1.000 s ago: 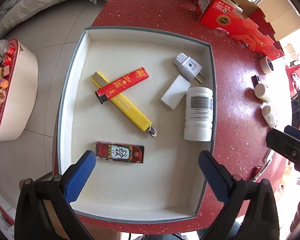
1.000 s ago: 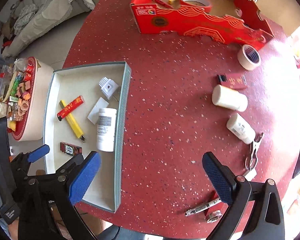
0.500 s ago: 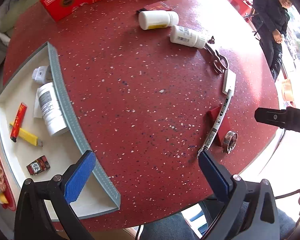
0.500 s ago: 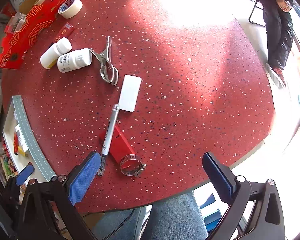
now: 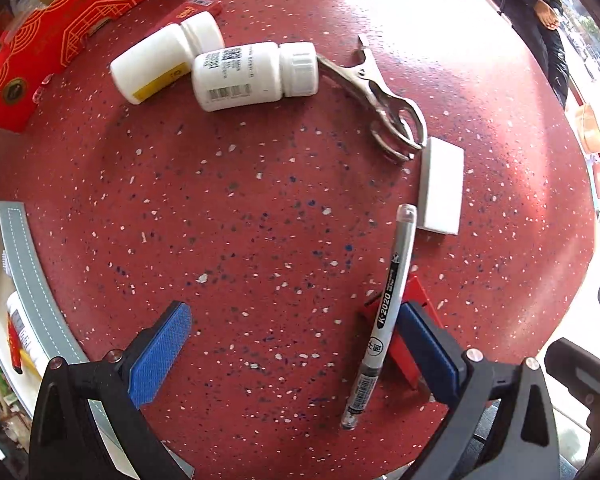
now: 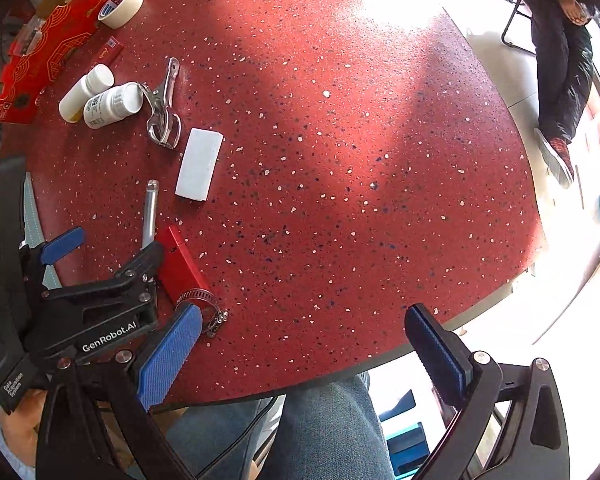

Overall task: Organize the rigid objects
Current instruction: 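Move left gripper to the orange-label pill bottle while right gripper approaches the metal hose clamp, then close left gripper on the orange-label pill bottle while right gripper grasps the hose clamp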

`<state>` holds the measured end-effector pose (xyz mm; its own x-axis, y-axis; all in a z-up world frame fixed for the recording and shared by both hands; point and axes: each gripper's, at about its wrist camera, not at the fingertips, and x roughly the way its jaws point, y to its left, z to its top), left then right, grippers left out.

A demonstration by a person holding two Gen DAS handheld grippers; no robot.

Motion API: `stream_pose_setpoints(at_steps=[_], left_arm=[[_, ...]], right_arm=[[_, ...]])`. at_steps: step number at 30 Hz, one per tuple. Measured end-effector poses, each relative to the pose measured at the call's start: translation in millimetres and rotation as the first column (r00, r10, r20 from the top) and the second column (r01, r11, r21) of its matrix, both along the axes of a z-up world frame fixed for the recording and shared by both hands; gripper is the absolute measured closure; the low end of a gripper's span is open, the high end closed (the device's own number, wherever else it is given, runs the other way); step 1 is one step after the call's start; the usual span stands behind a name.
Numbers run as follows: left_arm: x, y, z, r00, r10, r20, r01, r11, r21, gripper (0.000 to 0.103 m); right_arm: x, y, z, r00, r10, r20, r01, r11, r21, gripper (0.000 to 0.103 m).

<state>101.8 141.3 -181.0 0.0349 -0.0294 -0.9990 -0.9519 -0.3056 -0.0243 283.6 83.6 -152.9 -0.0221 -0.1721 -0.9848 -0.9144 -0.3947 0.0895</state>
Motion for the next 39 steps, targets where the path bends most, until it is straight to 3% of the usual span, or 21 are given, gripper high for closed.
stream_pose_setpoints(at_steps=[4, 7, 10, 13, 15, 17, 19, 21, 24, 28, 31, 33, 34, 35, 38, 39], left_arm=[[-44.7, -10.3, -9.0, 0.995, 0.064, -0.080, -0.069, 0.996, -0.052, 0.000], [-71.5, -18.1, -6.8, 0.986, 0.143, -0.087, -0.148, 0.987, -0.058, 0.000], [-78.9, -23.3, 2.4, 0.980, 0.188, -0.065, -0.190, 0.981, -0.034, 0.000], [-74.9, -30.6, 10.8, 0.977, 0.210, -0.037, -0.211, 0.977, -0.023, 0.000], [-64.8, -35.5, 16.2, 0.977, 0.211, -0.024, -0.211, 0.977, -0.018, 0.000], [-62.1, -32.3, 20.3, 0.979, 0.201, -0.020, -0.201, 0.980, -0.012, 0.000], [-51.8, -24.3, 23.7, 0.980, 0.196, -0.020, -0.196, 0.981, 0.007, 0.000], [-59.5, -14.2, 33.4, 0.975, 0.224, -0.001, -0.224, 0.974, 0.025, 0.000], [-69.3, 13.1, 34.6, 0.946, 0.314, 0.084, -0.318, 0.947, 0.037, 0.000], [-85.8, 45.5, 28.0, 0.856, 0.483, 0.182, -0.496, 0.868, 0.025, 0.000], [-97.7, 61.7, 15.3, 0.785, 0.588, 0.195, -0.598, 0.801, -0.011, 0.000], [-103.3, 67.4, 4.2, 0.753, 0.634, 0.176, -0.636, 0.770, -0.052, 0.000], [-104.8, 68.3, 5.3, 0.747, 0.645, 0.162, -0.647, 0.761, -0.047, 0.000], [-107.0, 68.6, 6.3, 0.759, 0.640, 0.121, -0.640, 0.767, -0.046, 0.000], [-108.6, 58.0, 4.1, 0.830, 0.558, -0.017, -0.558, 0.827, -0.069, 0.000], [-111.5, 49.0, 3.2, 0.842, 0.539, -0.029, -0.540, 0.840, -0.060, 0.000]], right_arm=[[-21.7, -12.0, -4.7, 0.991, 0.130, -0.019, -0.130, 0.991, 0.015, 0.001], [-40.1, -30.7, -8.3, 0.968, 0.246, -0.044, -0.245, 0.969, 0.028, 0.001], [-60.9, -54.2, -15.4, 0.914, 0.403, -0.051, -0.400, 0.914, 0.063, 0.001], [-75.7, -79.3, -26.0, 0.837, 0.546, -0.025, -0.541, 0.834, 0.104, 0.001], [-83.6, -91.7, -30.9, 0.798, 0.603, -0.004, -0.597, 0.791, 0.133, 0.001], [-90.3, -97.9, -38.4, 0.779, 0.627, 0.018, -0.623, 0.769, 0.142, 0.001], [-93.7, -98.8, -43.2, 0.780, 0.626, 0.021, -0.622, 0.770, 0.142, 0.012], [-96.0, -97.3, -44.3, 0.793, 0.609, 0.014, -0.605, 0.783, 0.145, 0.016], [-93.0, -88.6, -42.8, 0.811, 0.585, 0.009, -0.578, 0.800, 0.160, 0.027], [-87.1, -72.9, -35.4, 0.828, 0.561, 0.010, -0.555, 0.815, 0.168, 0.050], [-81.9, -62.4, -36.4, 0.830, 0.558, 0.011, -0.552, 0.819, 0.158, 0.053], [-77.3, -52.5, -37.6, 0.848, 0.530, -0.008, -0.524, 0.840, 0.143, 0.053], [-73.0, -43.5, -36.2, 0.853, 0.521, -0.007, -0.515, 0.846, 0.139, 0.053], [-71.7, -38.6, -36.6, 0.854, 0.521, 0.002, -0.516, 0.845, 0.142, 0.053], [-57.7, -14.8, -35.2, 0.862, 0.508, -0.013, -0.501, 0.854, 0.144, 0.053], [-53.8, -13.2, -35.3, 0.866, 0.500, -0.011, -0.493, 0.858, 0.144, 0.053]])
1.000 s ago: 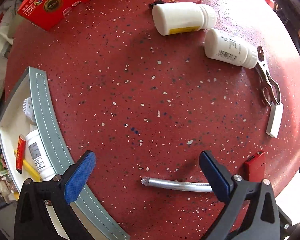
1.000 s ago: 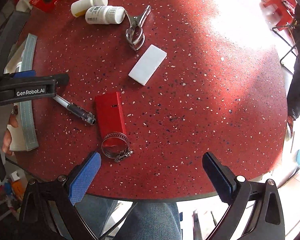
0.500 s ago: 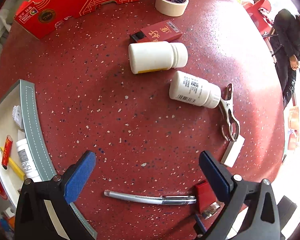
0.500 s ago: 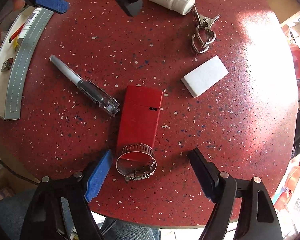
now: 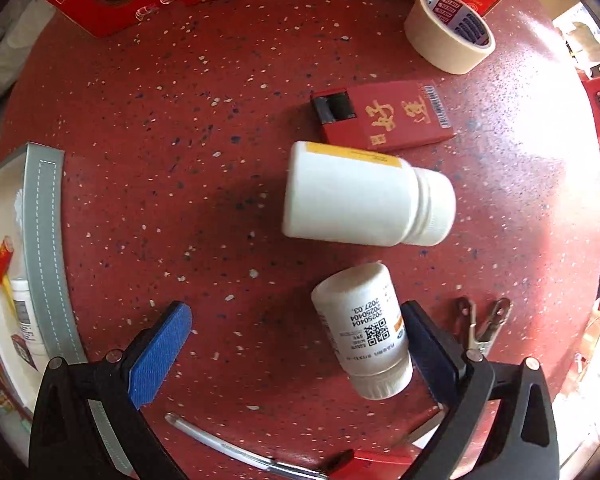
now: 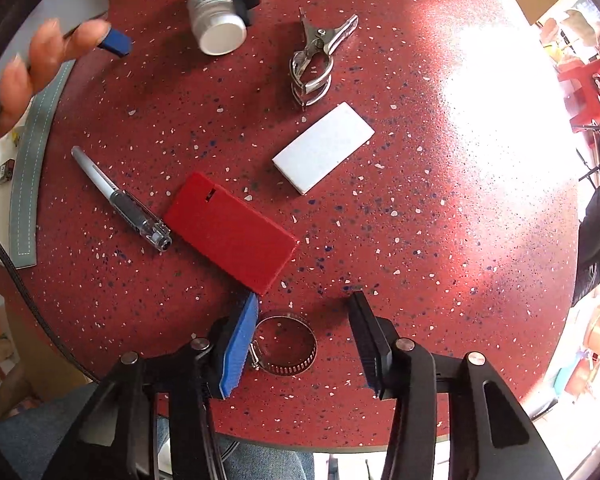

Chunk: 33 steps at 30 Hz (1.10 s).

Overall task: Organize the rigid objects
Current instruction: 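Close left gripper on the orange-label pill bottle while right gripper grasps the hose clamp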

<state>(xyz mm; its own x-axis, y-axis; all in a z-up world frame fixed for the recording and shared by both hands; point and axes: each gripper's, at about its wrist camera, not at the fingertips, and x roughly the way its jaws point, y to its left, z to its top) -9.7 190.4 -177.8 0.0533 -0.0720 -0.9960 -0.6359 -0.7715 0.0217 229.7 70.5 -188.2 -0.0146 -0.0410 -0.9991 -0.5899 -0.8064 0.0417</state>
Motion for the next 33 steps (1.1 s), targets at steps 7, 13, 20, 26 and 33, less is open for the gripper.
stream_pose_setpoints(at_steps=[7, 13, 20, 26, 33], left_arm=[[-7.3, -27.9, 13.2, 1.000, -0.001, 0.030, -0.002, 0.997, 0.077, 0.000], [26.7, -15.0, 24.5, 0.989, -0.145, -0.032, 0.146, 0.988, 0.054, 0.000], [39.5, -17.1, 35.4, 0.961, -0.271, -0.055, 0.275, 0.958, 0.081, 0.000], [49.9, -37.5, 19.5, 0.957, -0.282, -0.066, 0.288, 0.953, 0.093, 0.000], [52.9, -32.9, 2.3, 0.957, -0.281, -0.072, 0.287, 0.953, 0.098, 0.000]], right_arm=[[34.9, 42.6, 1.8, 0.988, -0.123, -0.097, 0.109, 0.985, -0.133, 0.031], [45.8, 56.2, 4.9, 0.992, -0.083, -0.099, 0.071, 0.990, -0.122, 0.027], [81.4, 47.5, 21.0, 0.975, -0.198, -0.097, 0.185, 0.975, -0.123, 0.020], [70.6, 23.9, 15.3, 0.990, -0.121, -0.076, 0.109, 0.984, -0.138, 0.020], [27.1, -0.4, -5.3, 1.000, -0.003, 0.025, 0.004, 1.000, -0.027, 0.020]])
